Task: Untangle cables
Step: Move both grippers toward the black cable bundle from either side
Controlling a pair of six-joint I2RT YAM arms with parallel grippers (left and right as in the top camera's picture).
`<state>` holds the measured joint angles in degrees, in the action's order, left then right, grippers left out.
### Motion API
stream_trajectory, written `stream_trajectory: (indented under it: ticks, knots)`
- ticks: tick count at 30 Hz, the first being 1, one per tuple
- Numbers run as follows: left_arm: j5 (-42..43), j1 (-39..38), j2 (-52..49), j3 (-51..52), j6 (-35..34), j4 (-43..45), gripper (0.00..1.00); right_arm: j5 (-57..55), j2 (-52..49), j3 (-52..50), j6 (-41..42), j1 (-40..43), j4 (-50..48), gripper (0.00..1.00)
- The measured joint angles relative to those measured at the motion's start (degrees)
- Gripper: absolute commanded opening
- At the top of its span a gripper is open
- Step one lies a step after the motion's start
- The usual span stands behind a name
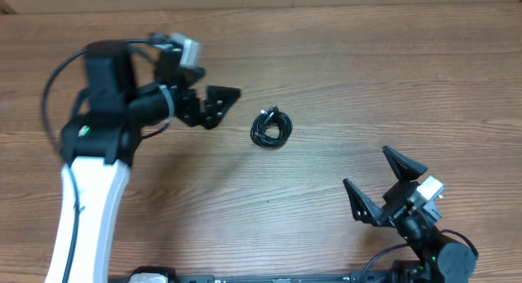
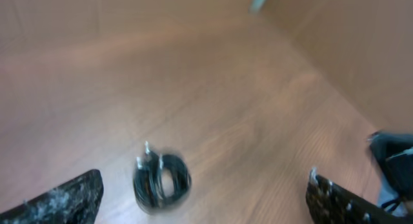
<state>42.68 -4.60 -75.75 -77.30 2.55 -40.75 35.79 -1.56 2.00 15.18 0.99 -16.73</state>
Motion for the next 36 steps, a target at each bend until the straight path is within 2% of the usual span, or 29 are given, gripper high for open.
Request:
stream_trajectory:
  ticks: [4, 6, 7, 10, 14, 18, 19, 20, 21, 24, 26, 28, 32, 33, 36]
  knots:
    - [-8.4, -7.7, -7.0, -2.4, 0.0, -5.1, 1.00, 1.4, -0.7, 8.4, 1.2, 0.2, 8.3, 1.00]
    - [-15.1, -11.9, -10.2, -2.7, -1.2, -5.5, 1.00, 1.2, -3.3, 17.7, -0.4, 0.9, 21.5, 1.00]
    - [-18.1, -13.1, -11.2, -2.7, -1.9, -5.4, 1.00, 0.7, -5.8, 22.7, -2.1, 1.3, 30.0, 1.00]
    - [-26.2, -15.3, -14.0, -2.9, -5.2, -4.9, 1.00, -1.1, -15.1, 35.0, -5.6, 2.0, 45.4, 1.00]
    - [-32.5, -15.6, -18.2, -3.1, -11.2, -3.3, 0.99, -2.1, -28.2, 47.8, -9.2, 2.0, 57.2, 1.00]
    - [-33.2, -15.6, -23.9, -3.4, -14.3, -3.0, 0.99, 4.8, -41.7, 54.9, -9.6, 2.0, 59.3, 1.00]
    - [-32.6, -15.6, -25.2, -3.4, -14.6, -3.0, 0.96, 7.7, -44.2, 55.1, -9.1, 2.0, 59.2, 1.00]
    - [-31.6, -15.6, -27.1, -3.4, -15.0, -2.9, 0.89, 12.0, -47.7, 55.1, -8.5, 2.0, 58.7, 0.86]
    - [-30.6, -15.6, -28.5, -3.4, -15.2, -2.7, 0.86, 14.6, -49.9, 55.1, -8.2, 2.0, 58.0, 0.82]
    - [-28.0, -15.6, -32.1, -3.4, -16.0, -1.7, 0.83, 21.2, -56.2, 55.2, -7.3, 1.9, 56.8, 0.78]
    - [-26.7, -15.6, -34.1, -3.4, -16.1, -1.6, 0.75, 23.1, -60.3, 55.2, -7.0, 1.2, 57.3, 0.74]
    - [-25.8, -15.6, -35.4, -3.4, -16.2, -1.4, 0.67, 23.0, -64.1, 55.2, -6.8, -0.5, 58.0, 0.72]
    - [-24.8, -15.6, -37.3, -3.4, -16.2, 0.2, 0.59, 18.0, -67.8, 55.2, -5.2, -6.2, 58.1, 0.71]
    - [-24.8, -15.6, -37.6, -3.4, -16.4, 0.5, 0.51, 16.7, -68.0, 55.2, -4.7, -7.3, 57.9, 0.71]
    - [-24.6, -15.6, -38.6, -3.5, -16.8, 0.9, 0.41, 13.2, -68.1, 55.2, -3.8, -10.7, 57.9, 0.72]
